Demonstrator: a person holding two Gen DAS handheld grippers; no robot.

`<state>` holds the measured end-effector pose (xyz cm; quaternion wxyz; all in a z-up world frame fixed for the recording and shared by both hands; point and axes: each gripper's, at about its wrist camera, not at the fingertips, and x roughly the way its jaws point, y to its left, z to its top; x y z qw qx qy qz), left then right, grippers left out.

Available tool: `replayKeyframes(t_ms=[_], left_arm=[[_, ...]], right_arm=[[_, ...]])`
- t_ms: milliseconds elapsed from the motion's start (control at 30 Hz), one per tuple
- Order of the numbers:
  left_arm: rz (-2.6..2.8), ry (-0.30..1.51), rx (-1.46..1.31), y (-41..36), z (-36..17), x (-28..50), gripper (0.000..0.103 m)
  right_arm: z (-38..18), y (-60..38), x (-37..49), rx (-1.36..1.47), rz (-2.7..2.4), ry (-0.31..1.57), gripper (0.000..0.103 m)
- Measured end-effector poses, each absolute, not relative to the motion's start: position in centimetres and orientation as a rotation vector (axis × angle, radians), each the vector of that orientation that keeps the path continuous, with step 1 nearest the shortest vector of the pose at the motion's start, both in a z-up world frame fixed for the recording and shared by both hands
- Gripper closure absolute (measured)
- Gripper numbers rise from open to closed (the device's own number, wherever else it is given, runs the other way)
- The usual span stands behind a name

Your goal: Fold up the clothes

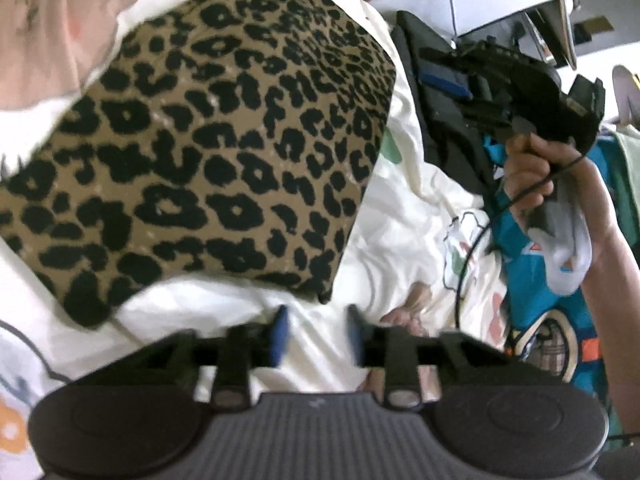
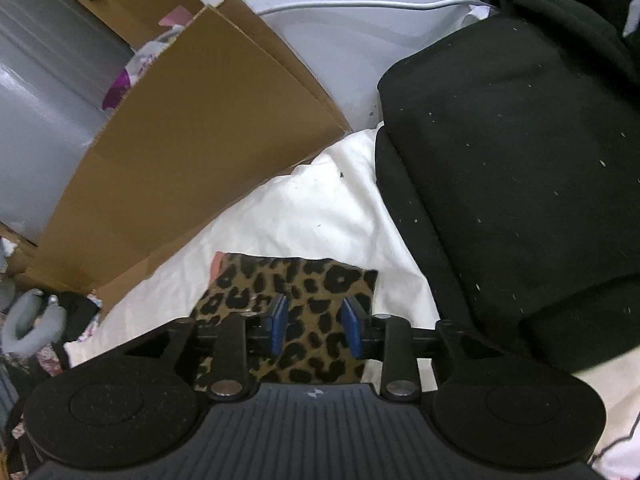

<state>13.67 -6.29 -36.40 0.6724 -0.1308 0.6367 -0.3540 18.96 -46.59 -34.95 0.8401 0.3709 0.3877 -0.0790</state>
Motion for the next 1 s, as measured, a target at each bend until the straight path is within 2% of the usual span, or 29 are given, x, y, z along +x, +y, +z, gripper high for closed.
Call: replayKeyframes(t_ms=[33, 67, 200, 267, 567, 633, 667, 800, 933, 1000], left_arm=[[-0.800, 1.421, -0.287, -6.2, -35.9, 13.9, 0.058], [-0.804, 1.406, -0.277, -6.2, -35.4, 14.1, 0.058], [-0.808, 1.347, -0.245, -6.5, -33.3, 15.4, 0.058], [-0.806, 1.316, -0.237, -6.6, -32.5, 16.4, 0.054], [-0.756, 1.160, -0.117, -8.4, -30.8, 22.0, 0.050], [-0.747, 1.143, -0.095, -9.2, -30.8, 23.2, 0.049], [-0.742, 1.141, -0.080, -9.5, -30.7, 23.8, 0.049], [-0.733, 1.115, -0.028, -10.3, -30.5, 26.2, 0.048], [-0.740, 1.118, 0.026, -11.2, -30.8, 28.3, 0.038], [-0.759, 1.143, 0.039, -11.7, -31.3, 29.0, 0.038]], right_arm=[[-35.0, -46.5, 18.6, 0.792, -0.163, 0.820, 0.069], [-35.1, -46.4, 18.3, 0.795, -0.162, 0.824, 0.063], [-36.0, -45.7, 17.0, 0.810, -0.155, 0.849, 0.063], [-36.5, -45.4, 16.6, 0.824, -0.153, 0.863, 0.063], [-38.1, -44.3, 15.1, 0.855, -0.148, 0.895, 0.063], [-38.4, -44.0, 14.9, 0.858, -0.145, 0.902, 0.059], [-38.5, -43.9, 14.8, 0.859, -0.143, 0.905, 0.052], [-39.0, -43.1, 14.7, 0.857, -0.132, 0.915, 0.052], [-39.3, -42.3, 15.0, 0.863, -0.116, 0.916, 0.052], [-39.7, -42.1, 15.1, 0.884, -0.118, 0.914, 0.052]])
